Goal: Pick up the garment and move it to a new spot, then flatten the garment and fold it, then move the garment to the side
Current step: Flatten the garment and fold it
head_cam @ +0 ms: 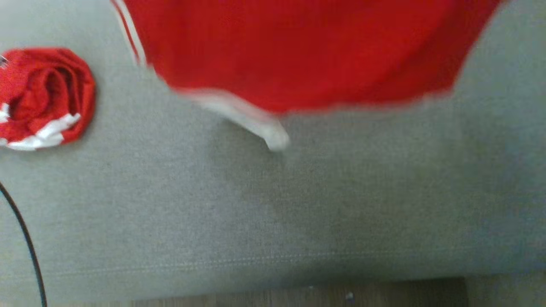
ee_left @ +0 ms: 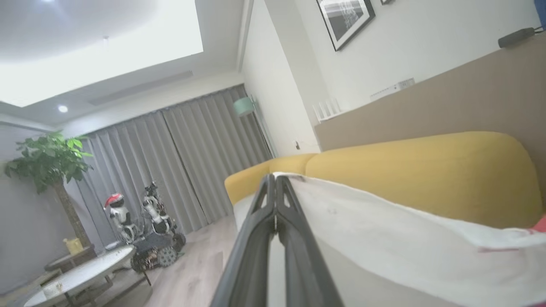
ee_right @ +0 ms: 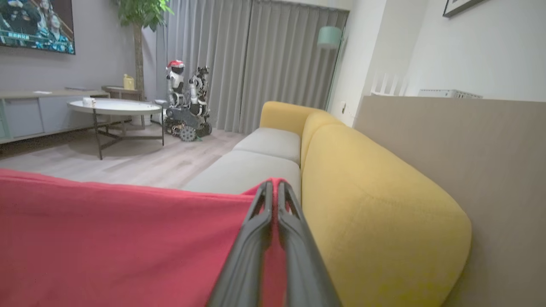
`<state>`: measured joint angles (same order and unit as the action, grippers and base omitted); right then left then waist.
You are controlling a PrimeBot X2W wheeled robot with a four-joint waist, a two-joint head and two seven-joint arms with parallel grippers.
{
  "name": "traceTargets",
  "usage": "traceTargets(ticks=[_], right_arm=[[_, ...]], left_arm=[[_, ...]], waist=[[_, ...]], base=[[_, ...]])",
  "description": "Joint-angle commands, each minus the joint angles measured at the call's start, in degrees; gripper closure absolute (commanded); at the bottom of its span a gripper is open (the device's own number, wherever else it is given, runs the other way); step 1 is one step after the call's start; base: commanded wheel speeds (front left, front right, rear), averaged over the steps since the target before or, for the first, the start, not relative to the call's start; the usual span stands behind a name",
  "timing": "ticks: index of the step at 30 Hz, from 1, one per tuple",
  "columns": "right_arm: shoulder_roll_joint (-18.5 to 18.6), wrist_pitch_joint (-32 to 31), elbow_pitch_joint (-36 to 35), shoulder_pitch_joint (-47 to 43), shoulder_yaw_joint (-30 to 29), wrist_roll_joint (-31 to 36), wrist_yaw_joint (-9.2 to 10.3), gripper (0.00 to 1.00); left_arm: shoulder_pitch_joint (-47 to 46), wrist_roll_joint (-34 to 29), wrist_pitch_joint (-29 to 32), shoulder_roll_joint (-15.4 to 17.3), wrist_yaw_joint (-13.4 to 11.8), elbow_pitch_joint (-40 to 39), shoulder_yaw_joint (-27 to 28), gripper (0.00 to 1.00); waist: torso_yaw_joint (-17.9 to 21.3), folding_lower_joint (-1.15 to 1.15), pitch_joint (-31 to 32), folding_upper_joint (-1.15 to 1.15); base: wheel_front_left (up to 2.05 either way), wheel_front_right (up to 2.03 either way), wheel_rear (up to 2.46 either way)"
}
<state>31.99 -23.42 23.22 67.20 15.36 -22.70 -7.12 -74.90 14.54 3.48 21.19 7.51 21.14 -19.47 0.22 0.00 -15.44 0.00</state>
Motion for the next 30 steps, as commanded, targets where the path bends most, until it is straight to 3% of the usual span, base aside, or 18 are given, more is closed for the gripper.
traceTargets(ticks=[1,6,8,11,13,18,22,26,30], right_arm=[[-0.9,1.7,-0.2,3.6,0.4,1.2,-0.36,1.00],[-5.0,13.3,10.2,16.0,0.1,7.7,-0.36,1.00],[-6.1,18.9,13.5,20.2,-0.5,11.0,-0.36,1.00],[-6.7,25.5,17.2,25.5,-1.3,15.2,-0.36,1.00],[-7.0,28.6,19.5,27.3,-1.8,17.0,-0.36,1.00],[-7.8,33.6,26.7,26.0,-1.7,18.1,-0.36,1.00],[-8.4,35.9,32.2,21.2,-0.7,16.1,-0.36,1.00],[-9.8,36.0,36.8,13.5,0.9,10.5,-0.36,1.00],[-11.3,32.5,38.7,4.3,3.6,3.6,-0.36,1.00]], left_arm=[[-5.0,-1.1,-1.7,2.7,-0.1,0.0,1.6,1.00],[-18.2,-7.1,-15.8,1.1,-5.2,10.8,1.6,1.00],[-22.3,-8.4,-17.9,0.4,-7.0,12.7,1.9,1.00],[-26.4,-9.2,-18.4,-0.6,-8.3,8.1,3.0,1.00],[-25.6,-9.3,-18.4,-0.8,-7.7,3.7,3.5,1.00],[-14.8,-7.0,-18.5,-1.7,-4.6,-3.5,5.5,1.00],[-1.6,-4.5,-18.5,-3.5,-2.1,-4.8,5.8,1.00],[12.4,-1.6,-18.5,-5.4,-0.7,-5.1,5.2,1.00],[27.2,5.2,-18.5,-6.9,-0.1,-3.3,3.2,1.00]], waist=[[0.4,0.00,-6.7,0.00],[0.4,0.00,-14.0,0.00],[0.2,0.00,-16.4,0.00],[-0.7,0.00,-20.4,0.00],[-1.5,0.00,-22.5,0.00],[-3.3,0.00,-25.1,0.00],[-4.2,0.00,-24.1,0.00],[-4.4,0.00,-20.5,0.00],[-3.5,0.00,-15.2,0.00]], base=[[0.00,0.00,0.00],[0.00,0.00,0.00],[0.00,0.00,0.00],[0.00,0.00,0.00],[0.00,0.00,0.00],[0.00,0.00,0.00],[0.00,0.00,0.00],[0.00,0.00,0.00],[0.00,0.00,0.00]])
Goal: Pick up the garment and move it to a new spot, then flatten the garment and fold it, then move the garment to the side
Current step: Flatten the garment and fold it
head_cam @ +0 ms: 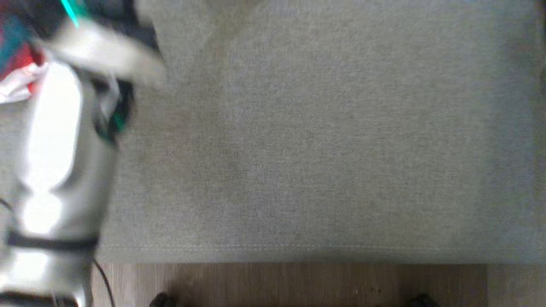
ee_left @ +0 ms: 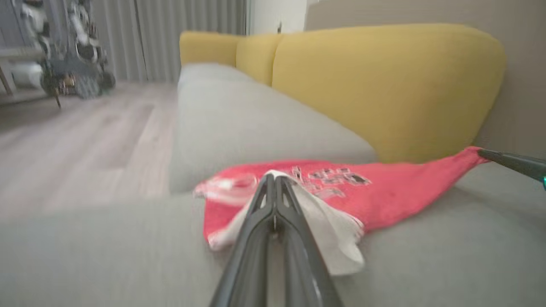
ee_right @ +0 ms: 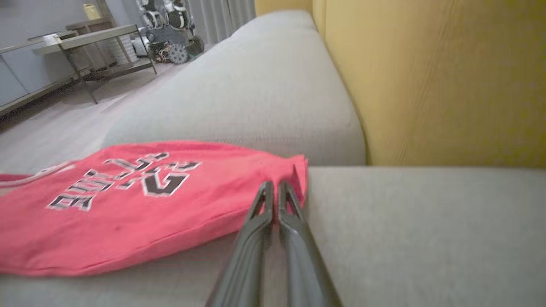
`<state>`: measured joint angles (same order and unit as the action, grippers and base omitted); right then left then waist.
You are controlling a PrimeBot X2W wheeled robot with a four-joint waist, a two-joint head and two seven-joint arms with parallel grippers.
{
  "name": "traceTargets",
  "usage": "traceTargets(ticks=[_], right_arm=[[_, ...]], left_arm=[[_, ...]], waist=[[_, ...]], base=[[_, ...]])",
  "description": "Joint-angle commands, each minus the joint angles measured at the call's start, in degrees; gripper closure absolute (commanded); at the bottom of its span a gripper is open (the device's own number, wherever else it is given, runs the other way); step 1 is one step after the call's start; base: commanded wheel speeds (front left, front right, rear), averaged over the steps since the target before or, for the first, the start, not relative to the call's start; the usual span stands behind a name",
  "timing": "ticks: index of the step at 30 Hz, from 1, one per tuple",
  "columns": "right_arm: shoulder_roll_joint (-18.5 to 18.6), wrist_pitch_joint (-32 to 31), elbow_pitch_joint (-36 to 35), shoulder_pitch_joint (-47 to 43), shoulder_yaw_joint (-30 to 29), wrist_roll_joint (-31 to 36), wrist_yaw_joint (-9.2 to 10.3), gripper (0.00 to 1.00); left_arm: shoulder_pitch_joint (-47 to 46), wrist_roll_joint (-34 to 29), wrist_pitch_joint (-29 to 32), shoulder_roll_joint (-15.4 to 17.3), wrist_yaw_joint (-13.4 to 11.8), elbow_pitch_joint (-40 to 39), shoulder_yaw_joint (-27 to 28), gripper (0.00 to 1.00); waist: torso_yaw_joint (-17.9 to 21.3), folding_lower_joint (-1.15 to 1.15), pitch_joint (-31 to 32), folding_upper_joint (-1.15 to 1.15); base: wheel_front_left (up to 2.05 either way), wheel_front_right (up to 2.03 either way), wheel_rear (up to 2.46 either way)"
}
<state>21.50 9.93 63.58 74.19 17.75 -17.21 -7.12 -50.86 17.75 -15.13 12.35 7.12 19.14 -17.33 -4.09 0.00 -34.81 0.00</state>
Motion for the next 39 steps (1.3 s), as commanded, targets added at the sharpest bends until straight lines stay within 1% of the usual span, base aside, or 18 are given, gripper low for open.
traceTargets(ticks=[1,3,4,5,6,7,10,12,14,17,21,22,24,27,30,34,36,39], right_arm=[[-1.0,-1.5,-1.8,-5.1,1.7,-3.8,-0.36,1.00],[-1.0,-3.1,-2.8,-9.9,2.5,-7.3,-0.36,1.00],[-1.0,-3.1,-2.8,-9.9,2.5,-7.3,-0.36,1.00],[-0.7,-3.6,-3.6,-12.3,2.8,-8.8,-0.36,1.00],[-0.1,-4.3,-5.6,-17.3,3.3,-11.4,-0.36,1.00],[-0.1,-4.3,-5.6,-17.3,3.3,-11.4,-0.36,1.00],[1.4,-4.3,-9.2,-24.2,2.8,-14.4,-0.36,1.00],[2.2,-4.4,-11.7,-28.9,1.7,-16.1,-0.36,1.00],[2.8,-4.6,-14.7,-33.7,0.6,-17.3,-0.36,1.00],[4.1,-5.2,-19.6,-40.5,-1.7,-17.5,-0.36,1.00],[5.3,-7.1,-27.5,-49.9,-7.1,-16.4,-0.36,1.00],[5.5,-9.2,-32.4,-54.5,-10.0,-15.0,-0.36,1.00],[5.1,-11.8,-37.6,-58.3,-13.3,-13.2,-0.36,1.00],[3.3,-16.9,-45.1,-62.3,-18.1,-9.9,-0.36,1.00],[0.3,-22.7,-50.4,-63.5,-21.2,-6.3,-0.36,1.00],[-2.5,-28.7,-53.5,-62.1,-23.4,-1.6,-0.36,1.00],[-3.4,-30.5,-53.7,-60.7,-23.7,-0.1,-0.36,1.00],[-4.2,-31.5,-53.0,-57.5,-23.8,1.5,-0.36,1.00]], left_arm=[[6.7,4.3,0.1,1.9,0.3,-1.0,0.6,1.00],[13.4,9.3,0.3,2.0,0.3,-1.6,-0.2,1.00],[13.4,9.3,0.3,2.0,0.3,-1.6,-0.2,1.00],[16.5,11.4,0.5,2.4,0.3,-2.4,-0.4,1.00],[22.8,15.6,1.2,2.8,0.3,-4.4,0.0,1.00],[22.8,15.6,1.2,2.8,0.3,-4.4,0.0,1.00],[31.2,19.8,3.1,3.5,0.3,-8.9,0.3,1.00],[36.2,22.0,4.7,3.8,-0.3,-12.8,0.7,1.00],[40.8,24.0,6.4,4.0,-1.6,-17.2,1.1,1.00],[47.0,25.9,9.0,4.7,-4.3,-24.1,1.7,1.00],[54.1,27.3,13.4,6.1,-8.1,-34.3,1.6,1.00],[57.1,27.9,16.3,7.2,-9.9,-39.3,1.4,1.00],[59.3,28.8,19.2,8.2,-11.5,-43.5,1.3,1.00],[59.8,29.5,22.0,9.1,-13.3,-47.3,1.5,1.00],[56.4,28.9,23.3,9.2,-13.7,-46.1,1.2,1.00],[48.4,27.5,24.1,7.7,-12.2,-39.7,-1.0,1.00],[43.8,27.0,23.6,6.4,-11.0,-35.8,-1.8,1.00],[37.2,25.9,22.0,4.9,-9.3,-30.2,-2.2,1.00]], waist=[[1.2,0.00,5.6,0.00],[1.8,0.00,8.2,0.00],[1.8,0.00,8.2,0.00],[2.1,0.00,9.4,0.00],[2.6,0.00,11.9,0.00],[2.6,0.00,11.9,0.00],[3.0,0.00,15.0,0.00],[3.0,0.00,16.7,0.00],[3.1,0.00,18.0,0.00],[3.3,0.00,19.0,0.00],[3.1,0.00,19.7,0.00],[3.2,0.00,19.8,0.00],[3.4,0.00,20.0,0.00],[3.5,0.00,20.1,0.00],[3.5,0.00,19.9,0.00],[2.8,0.00,18.9,0.00],[2.5,0.00,18.1,0.00],[2.3,0.00,16.7,0.00]], base=[[0.00,0.00,0.00],[0.00,0.00,0.00],[0.00,0.00,0.00],[0.00,0.00,0.00],[0.00,0.00,0.00],[0.00,0.00,0.00],[0.00,0.00,0.00],[0.00,0.00,0.00],[0.00,0.00,0.00],[0.00,0.00,0.00],[0.00,0.00,0.00],[0.00,0.00,0.00],[0.00,0.00,0.00],[0.00,0.00,0.00],[0.00,0.00,0.00],[0.00,0.00,0.00],[0.00,0.00,0.00],[0.00,0.00,0.00]])
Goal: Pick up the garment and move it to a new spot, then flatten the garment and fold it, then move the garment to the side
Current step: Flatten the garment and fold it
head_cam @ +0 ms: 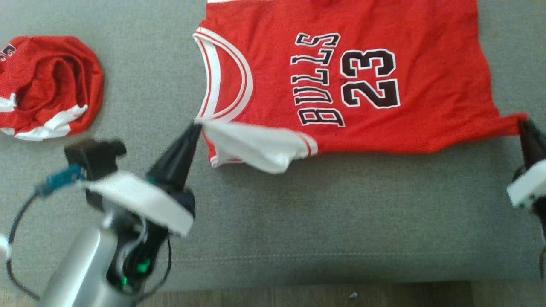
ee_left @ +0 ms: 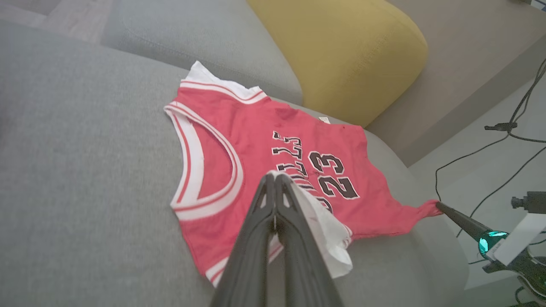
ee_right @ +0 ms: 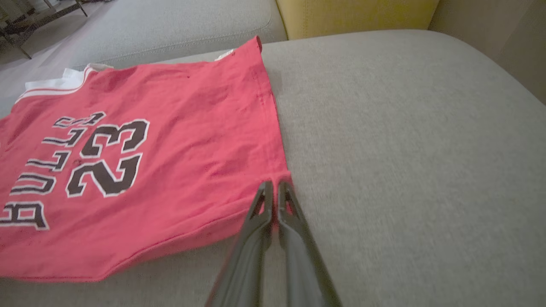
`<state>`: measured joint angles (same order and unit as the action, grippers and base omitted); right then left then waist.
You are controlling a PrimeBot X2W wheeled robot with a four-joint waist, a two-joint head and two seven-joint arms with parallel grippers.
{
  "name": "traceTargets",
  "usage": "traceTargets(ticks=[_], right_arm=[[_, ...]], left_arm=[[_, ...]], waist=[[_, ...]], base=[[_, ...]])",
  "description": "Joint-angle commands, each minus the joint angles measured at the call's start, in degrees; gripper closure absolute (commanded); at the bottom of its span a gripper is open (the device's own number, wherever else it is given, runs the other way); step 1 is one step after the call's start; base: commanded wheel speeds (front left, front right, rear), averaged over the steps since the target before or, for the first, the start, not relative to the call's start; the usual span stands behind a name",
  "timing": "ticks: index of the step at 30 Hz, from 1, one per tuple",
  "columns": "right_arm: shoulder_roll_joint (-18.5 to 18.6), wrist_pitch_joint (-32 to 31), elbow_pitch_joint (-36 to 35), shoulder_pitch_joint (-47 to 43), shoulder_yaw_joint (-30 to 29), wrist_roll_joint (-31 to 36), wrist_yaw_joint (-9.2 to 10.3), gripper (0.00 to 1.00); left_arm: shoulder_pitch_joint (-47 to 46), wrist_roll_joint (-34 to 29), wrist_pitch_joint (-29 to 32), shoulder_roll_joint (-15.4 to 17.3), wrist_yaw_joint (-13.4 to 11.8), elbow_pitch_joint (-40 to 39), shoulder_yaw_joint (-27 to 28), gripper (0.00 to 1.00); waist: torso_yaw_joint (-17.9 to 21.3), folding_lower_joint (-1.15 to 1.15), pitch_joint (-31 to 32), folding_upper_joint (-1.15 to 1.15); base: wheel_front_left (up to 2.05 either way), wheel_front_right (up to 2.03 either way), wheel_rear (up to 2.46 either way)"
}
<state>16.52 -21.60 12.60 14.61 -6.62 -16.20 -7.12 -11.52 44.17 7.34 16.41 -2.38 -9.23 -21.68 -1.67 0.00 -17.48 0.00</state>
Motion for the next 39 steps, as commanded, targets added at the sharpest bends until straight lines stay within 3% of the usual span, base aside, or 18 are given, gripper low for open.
traceTargets(ticks=[1,7,23,24,25,26,29,33,39], right_arm=[[0.7,0.0,-1.6,3.2,0.5,1.0,-0.36,1.00],[0.1,2.2,2.2,10.5,-0.2,2.3,-0.36,1.00],[0.2,9.5,14.0,22.9,3.6,1.8,-0.36,1.00],[0.2,10.2,14.9,23.3,3.9,1.7,-0.36,0.57],[0.3,11.2,15.7,23.6,3.9,1.7,-0.36,0.00],[0.2,12.6,16.2,23.8,3.7,1.9,-0.36,0.00],[-0.3,16.2,16.9,23.4,4.4,1.8,-0.36,0.00],[-1.3,20.2,16.0,20.9,4.5,0.9,-0.36,0.00],[-2.9,22.2,13.1,16.6,4.4,0.6,-0.36,0.00]], left_arm=[[-4.2,-0.9,-1.0,0.5,0.7,-0.1,2.1,1.00],[-14.7,-3.1,-4.2,-1.4,2.8,9.3,2.2,1.00],[-29.2,-5.7,-13.0,-4.3,7.1,28.7,1.5,1.00],[-29.6,-5.7,-13.6,-4.5,7.3,29.6,1.5,0.95],[-29.8,-5.5,-14.4,-4.8,7.4,30.4,1.7,0.55],[-29.7,-5.1,-14.9,-5.2,7.4,31.2,2.0,0.00],[-28.1,-5.1,-16.4,-5.1,6.9,31.7,2.3,0.00],[-22.1,-5.7,-17.7,-4.4,4.2,29.7,2.7,0.00],[-11.8,-5.6,-13.0,-5.1,0.5,27.5,-0.5,0.00]], waist=[[-0.1,0.00,-1.1,0.00],[0.0,0.00,-4.6,0.00],[0.2,0.00,-10.1,0.00],[0.2,0.00,-10.1,0.00],[0.2,0.00,-10.0,0.00],[0.3,0.00,-9.7,0.00],[0.6,0.00,-8.7,0.00],[0.7,0.00,-7.2,0.00],[0.5,0.00,-6.0,0.00]], base=[[0.00,0.00,0.00],[0.00,0.00,0.00],[0.00,0.00,0.00],[0.00,0.00,0.00],[0.00,0.00,0.00],[0.00,0.00,0.00],[0.00,0.00,0.00],[0.00,0.00,0.00],[0.00,0.00,0.00]])
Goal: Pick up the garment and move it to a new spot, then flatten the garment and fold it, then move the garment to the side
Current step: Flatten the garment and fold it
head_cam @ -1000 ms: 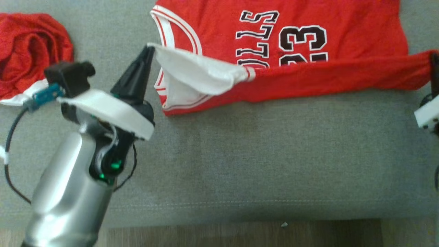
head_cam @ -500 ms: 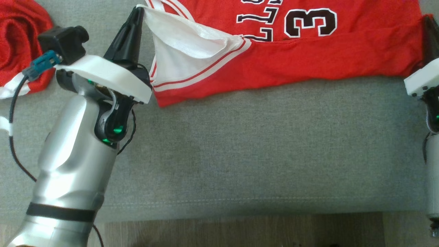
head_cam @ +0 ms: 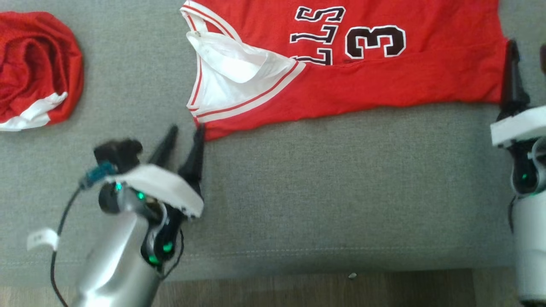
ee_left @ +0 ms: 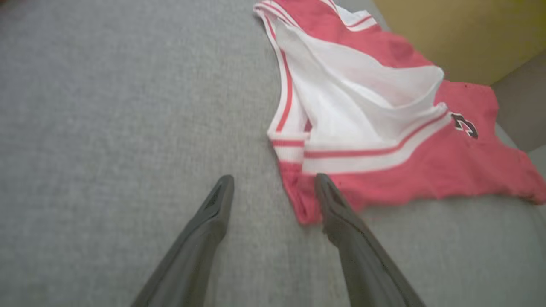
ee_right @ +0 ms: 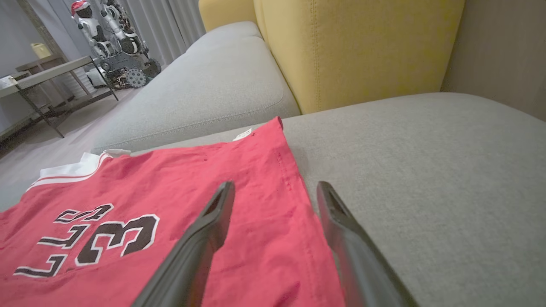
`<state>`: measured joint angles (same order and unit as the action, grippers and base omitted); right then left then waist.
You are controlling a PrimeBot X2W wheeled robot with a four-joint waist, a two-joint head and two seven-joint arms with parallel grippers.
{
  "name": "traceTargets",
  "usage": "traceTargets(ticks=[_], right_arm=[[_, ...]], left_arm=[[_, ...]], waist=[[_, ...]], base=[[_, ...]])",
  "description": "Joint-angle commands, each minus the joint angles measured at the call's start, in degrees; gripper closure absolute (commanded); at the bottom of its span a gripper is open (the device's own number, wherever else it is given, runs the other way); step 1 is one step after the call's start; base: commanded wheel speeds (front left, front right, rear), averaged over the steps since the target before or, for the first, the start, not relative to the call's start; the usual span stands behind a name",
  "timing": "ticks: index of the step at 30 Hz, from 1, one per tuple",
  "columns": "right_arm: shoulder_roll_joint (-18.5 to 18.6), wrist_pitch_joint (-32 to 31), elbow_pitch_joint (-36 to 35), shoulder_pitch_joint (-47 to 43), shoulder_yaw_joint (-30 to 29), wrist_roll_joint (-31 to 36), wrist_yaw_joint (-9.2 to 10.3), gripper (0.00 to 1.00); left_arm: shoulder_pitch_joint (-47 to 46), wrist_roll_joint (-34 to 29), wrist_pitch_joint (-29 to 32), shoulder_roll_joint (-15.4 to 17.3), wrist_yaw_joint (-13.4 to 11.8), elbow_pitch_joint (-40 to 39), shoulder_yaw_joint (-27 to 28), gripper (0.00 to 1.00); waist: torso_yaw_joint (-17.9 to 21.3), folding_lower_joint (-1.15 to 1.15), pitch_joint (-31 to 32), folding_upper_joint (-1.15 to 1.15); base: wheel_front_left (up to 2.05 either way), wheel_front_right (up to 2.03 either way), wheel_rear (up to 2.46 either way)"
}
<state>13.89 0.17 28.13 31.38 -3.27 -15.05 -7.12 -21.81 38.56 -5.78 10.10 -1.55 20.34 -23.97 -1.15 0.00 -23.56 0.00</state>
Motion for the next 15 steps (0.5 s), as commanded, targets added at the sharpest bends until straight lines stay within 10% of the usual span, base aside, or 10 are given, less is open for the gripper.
traceTargets(ticks=[1,15], right_arm=[[-0.6,0.4,-2.9,-0.5,1.1,-0.6,-0.36,0.00],[-2.0,-3.1,-5.4,-3.2,-0.6,0.4,-0.36,0.00]], left_arm=[[-0.7,-0.2,0.8,1.2,-0.9,-2.0,1.4,0.00],[-1.0,0.3,7.5,0.4,-0.8,1.8,-2.4,0.12]], waist=[[0.0,0.00,0.1,0.00],[1.2,0.00,0.1,0.00]], base=[[0.00,0.00,0.00],[0.00,0.00,0.00]])
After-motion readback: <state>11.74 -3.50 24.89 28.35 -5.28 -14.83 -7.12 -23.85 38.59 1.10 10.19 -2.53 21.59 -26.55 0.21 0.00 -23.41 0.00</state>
